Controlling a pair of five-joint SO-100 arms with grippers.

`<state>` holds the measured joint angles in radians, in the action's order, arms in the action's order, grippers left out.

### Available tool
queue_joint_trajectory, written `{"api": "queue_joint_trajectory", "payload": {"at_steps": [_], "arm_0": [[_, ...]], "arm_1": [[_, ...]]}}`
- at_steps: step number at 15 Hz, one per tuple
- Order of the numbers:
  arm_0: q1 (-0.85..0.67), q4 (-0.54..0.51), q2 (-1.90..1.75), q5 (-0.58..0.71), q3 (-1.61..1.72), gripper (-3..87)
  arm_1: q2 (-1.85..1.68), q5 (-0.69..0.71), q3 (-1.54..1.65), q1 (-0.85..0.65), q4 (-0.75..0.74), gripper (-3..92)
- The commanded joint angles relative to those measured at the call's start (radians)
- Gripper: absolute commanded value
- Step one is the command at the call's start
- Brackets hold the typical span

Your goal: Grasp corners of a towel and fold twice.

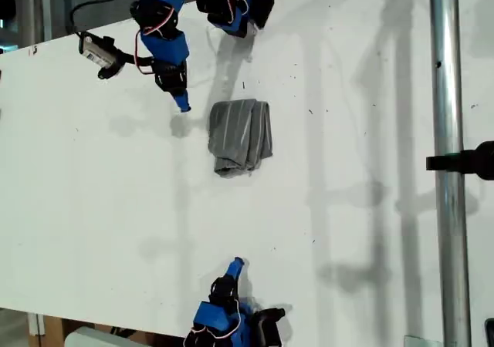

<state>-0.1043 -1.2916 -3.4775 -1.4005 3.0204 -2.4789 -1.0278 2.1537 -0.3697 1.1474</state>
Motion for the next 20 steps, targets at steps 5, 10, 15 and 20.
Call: {"api": "queue_joint_trajectory", "payload": {"at_steps": [5, 10, 15, 20], "arm_0": [[0.023, -0.029, -0.003, -0.275, 0.089, 2.0], [0.261, -0.018, -0.002, -0.476, 0.097, 10.1], [-0.124, -0.018, -0.002, 0.293, 0.095, 8.7], [-0.126, -0.017, -0.002, 0.36, 0.095, 8.7]], "arm_1": [[-0.805, -0.439, 0.715, 0.058, 0.247, -0.2], [-0.804, -0.552, 0.741, 0.12, 0.301, 6.1], [-0.804, -0.457, 0.741, 0.114, 0.314, 6.2], [-0.804, -0.457, 0.741, 0.114, 0.314, 6.2]]}}
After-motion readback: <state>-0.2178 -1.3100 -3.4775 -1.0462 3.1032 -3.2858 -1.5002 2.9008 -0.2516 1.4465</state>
